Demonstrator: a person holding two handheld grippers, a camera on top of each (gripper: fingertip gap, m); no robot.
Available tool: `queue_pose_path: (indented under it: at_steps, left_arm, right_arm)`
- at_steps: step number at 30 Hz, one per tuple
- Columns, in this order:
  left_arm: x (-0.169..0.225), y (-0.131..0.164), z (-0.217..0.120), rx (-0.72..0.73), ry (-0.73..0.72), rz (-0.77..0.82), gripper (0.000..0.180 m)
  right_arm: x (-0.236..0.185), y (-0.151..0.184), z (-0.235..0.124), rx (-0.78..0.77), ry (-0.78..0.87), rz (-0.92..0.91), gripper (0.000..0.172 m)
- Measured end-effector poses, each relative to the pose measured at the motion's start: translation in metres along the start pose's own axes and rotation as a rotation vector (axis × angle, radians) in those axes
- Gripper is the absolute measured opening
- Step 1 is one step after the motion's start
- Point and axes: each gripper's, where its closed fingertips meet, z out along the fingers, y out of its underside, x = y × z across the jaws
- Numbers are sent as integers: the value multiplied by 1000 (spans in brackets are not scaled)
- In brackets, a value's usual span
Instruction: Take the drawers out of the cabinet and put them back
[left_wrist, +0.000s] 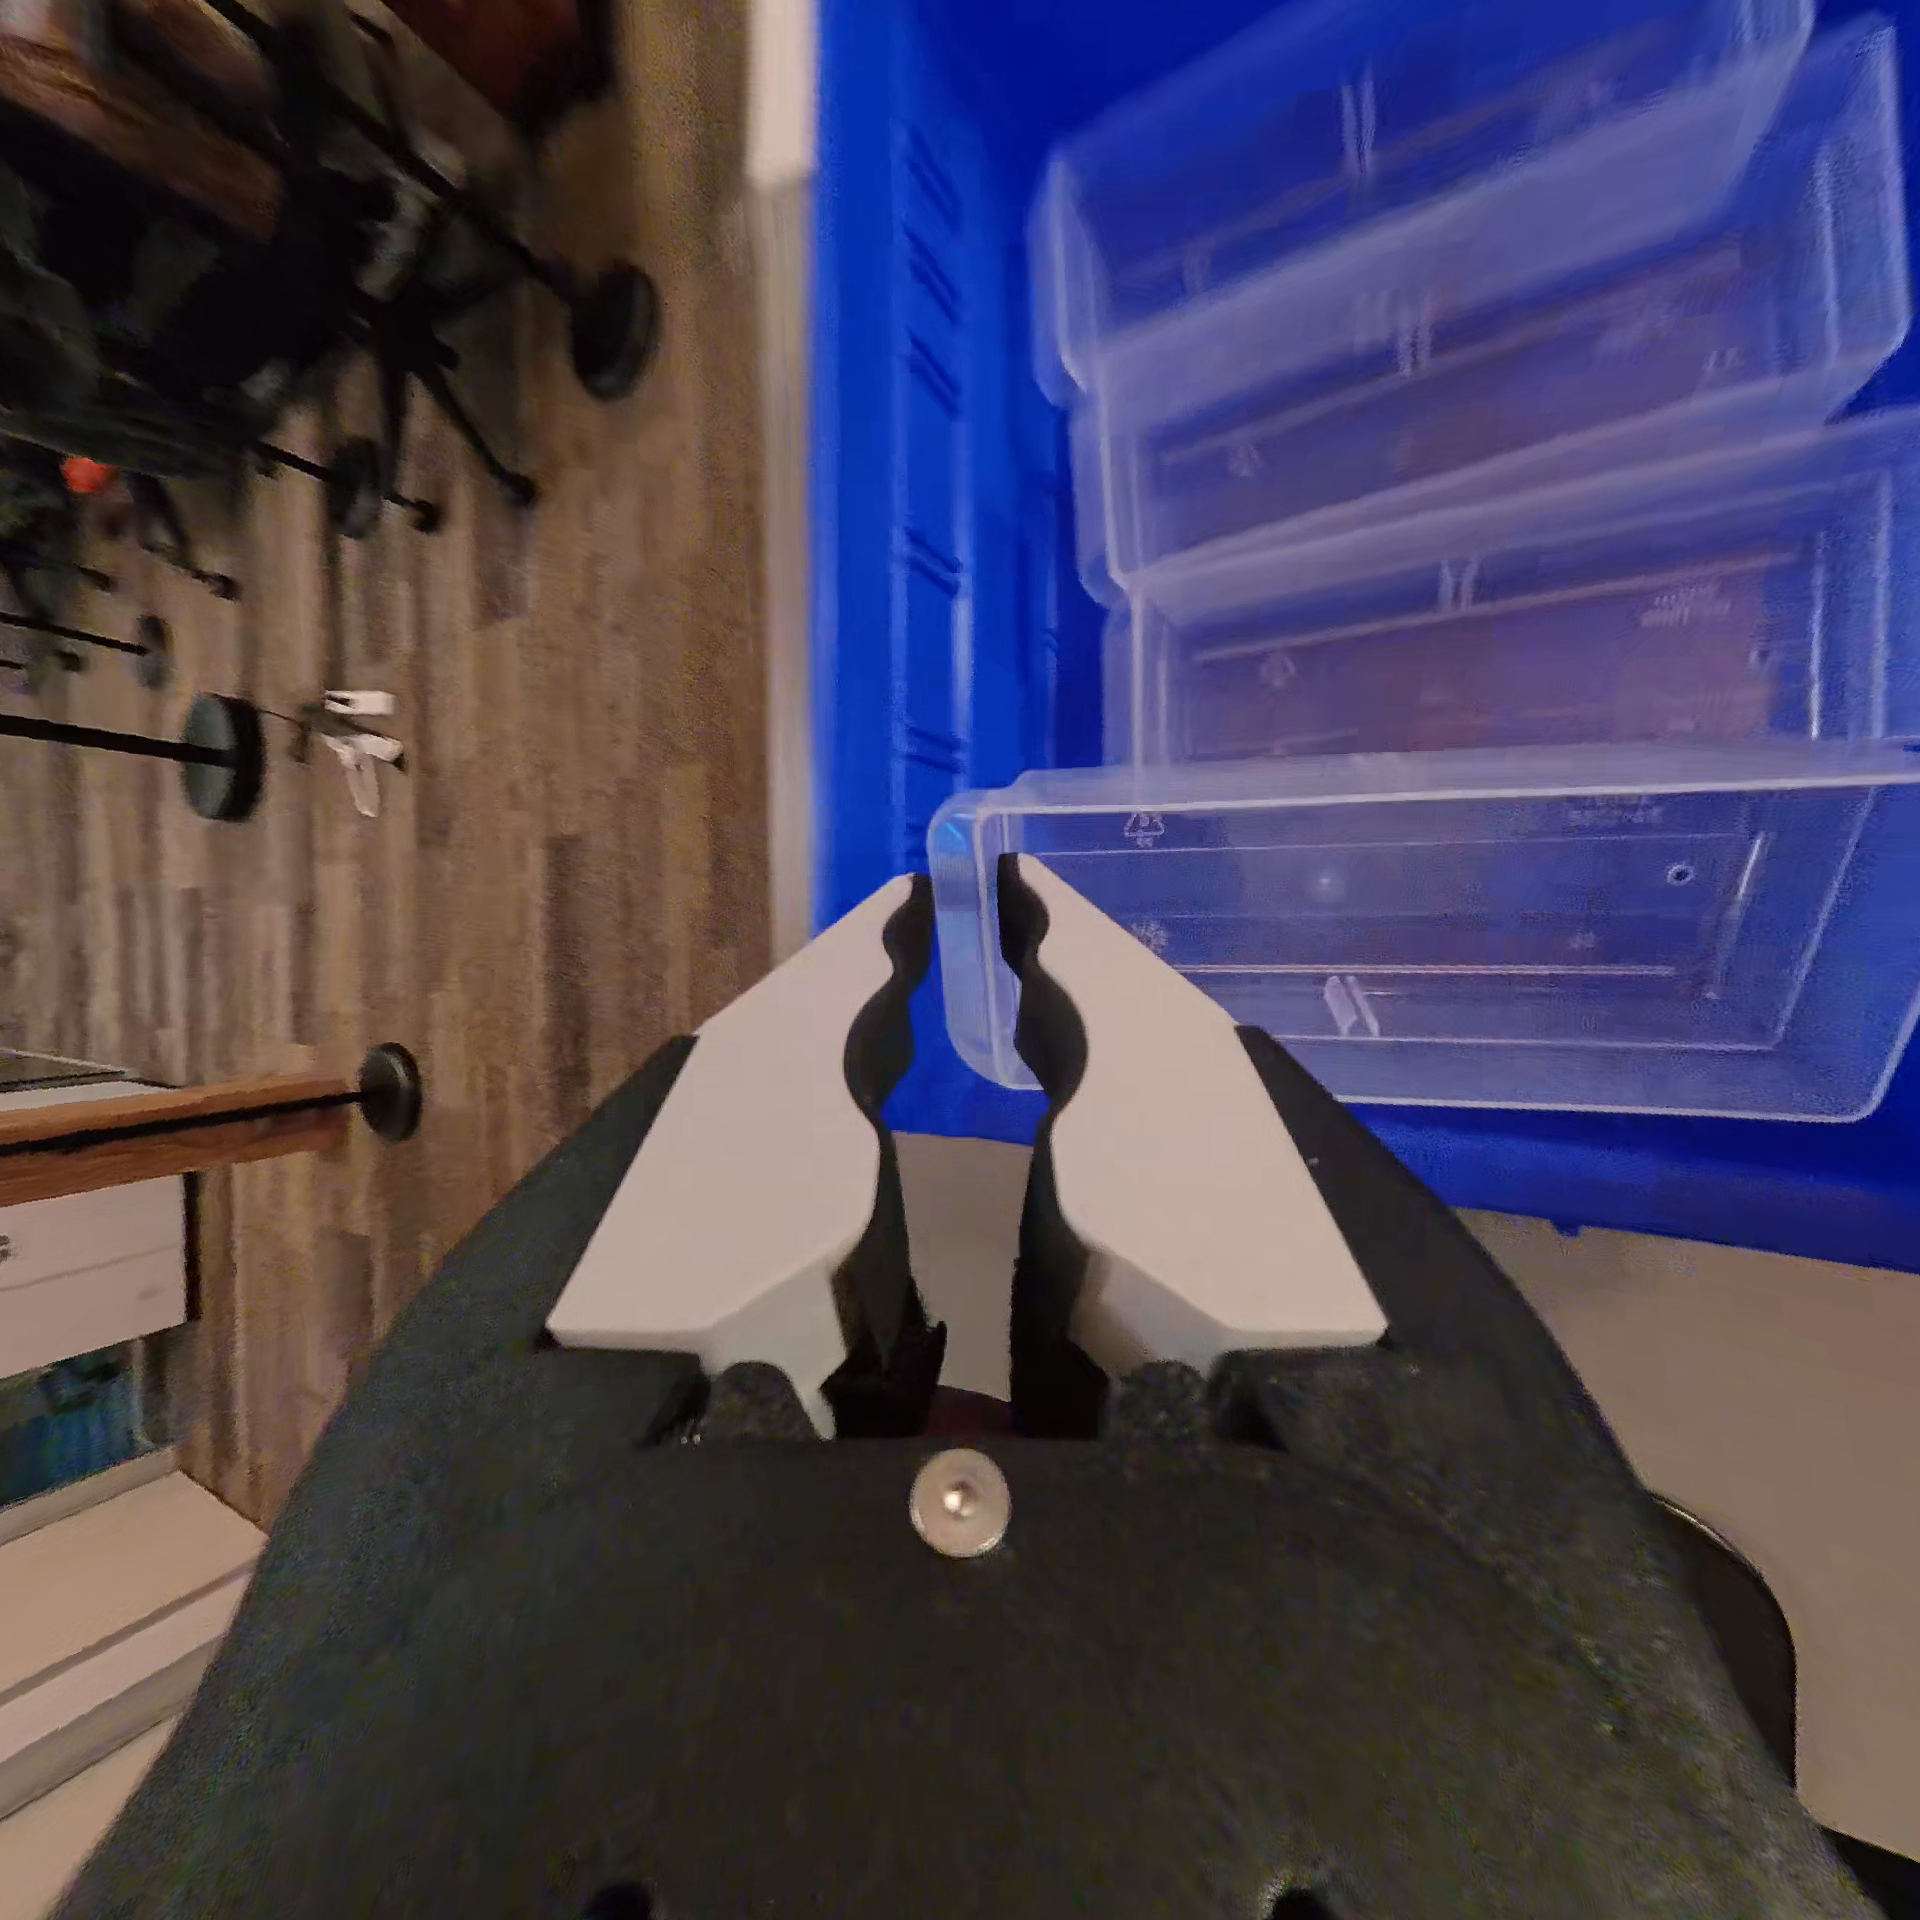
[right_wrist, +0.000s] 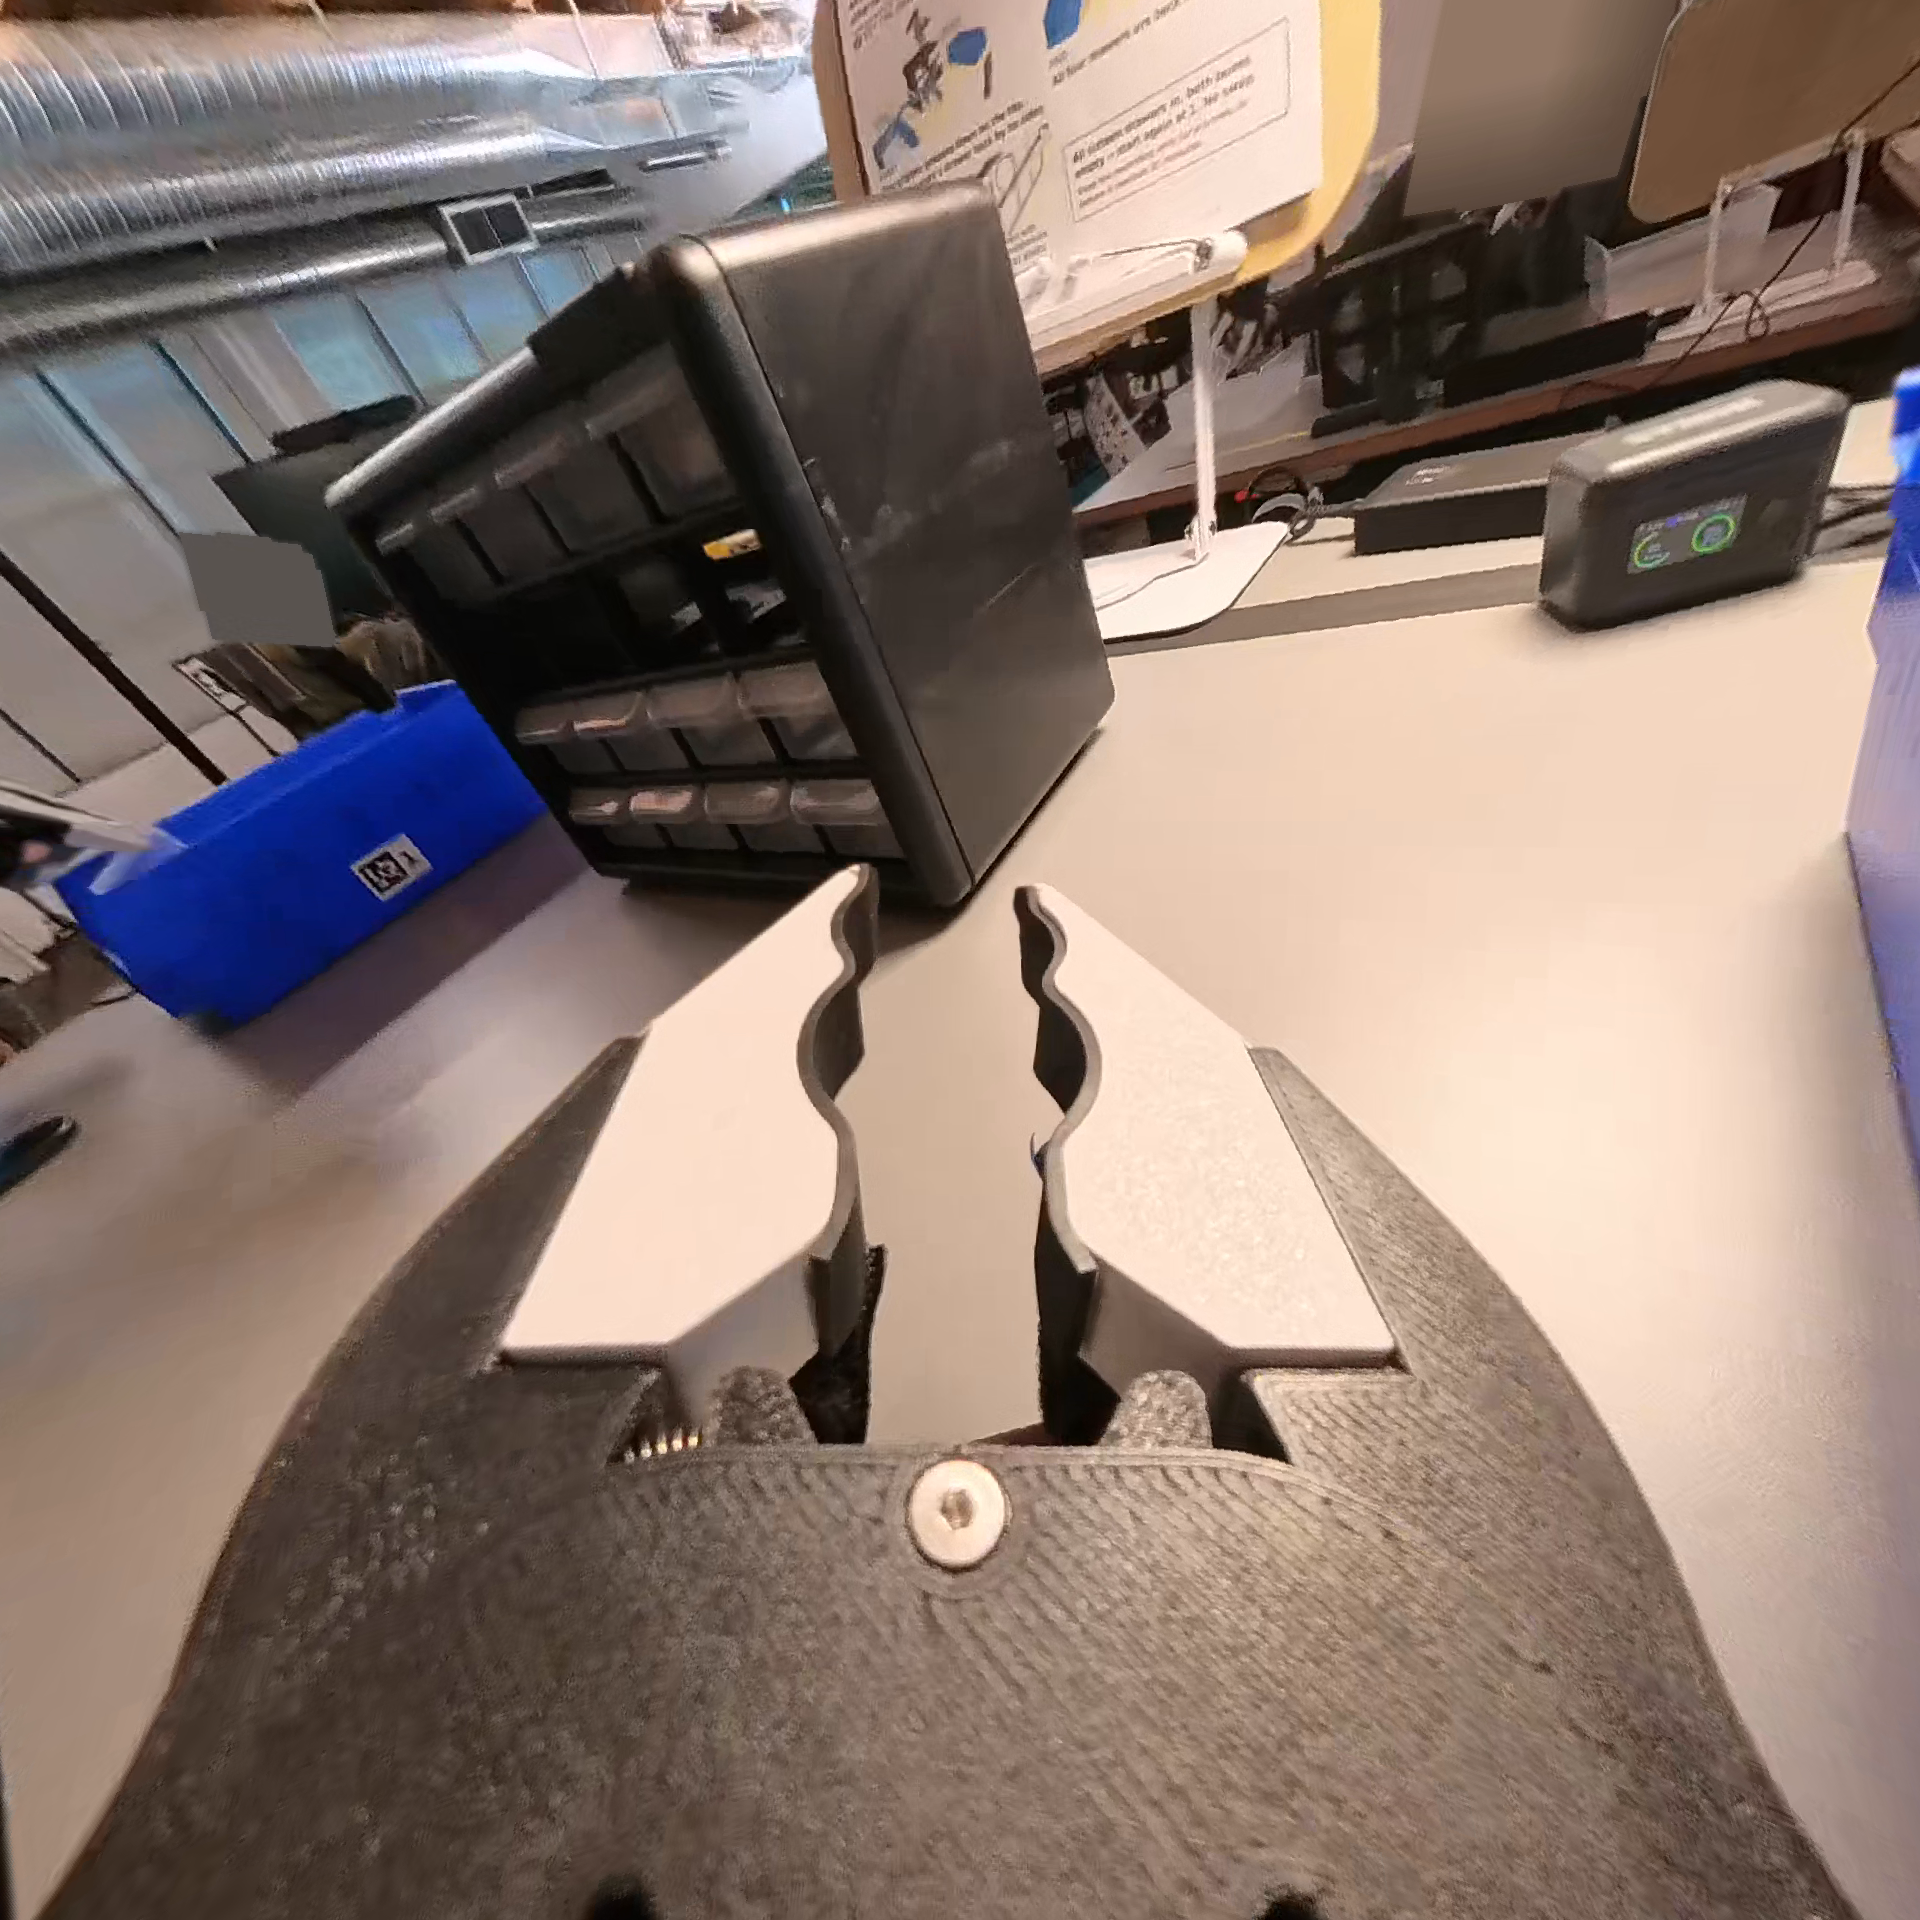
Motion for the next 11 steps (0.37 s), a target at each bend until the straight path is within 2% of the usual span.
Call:
queue_pose_path:
  at_steps: [1,4,6,8,11]
  left_arm:
    - [-8,-8,-13,37,-36,-7,12]
    - [-28,-34,-60,170,-143,-21,12]
    - [-24,-56,-97,284,-158,-23,12]
    - [3,-81,-132,414,-84,-1,12]
    - [91,-114,-170,568,173,104,12]
  right_arm:
    - [-1,1,0,-3,-8,11,28]
    - [-5,0,-1,4,-15,-19,27]
    - [-6,0,-2,9,-16,-27,26]
    - [-5,-1,-2,14,-15,-18,26]
    - [-5,-2,-3,22,-16,-14,26]
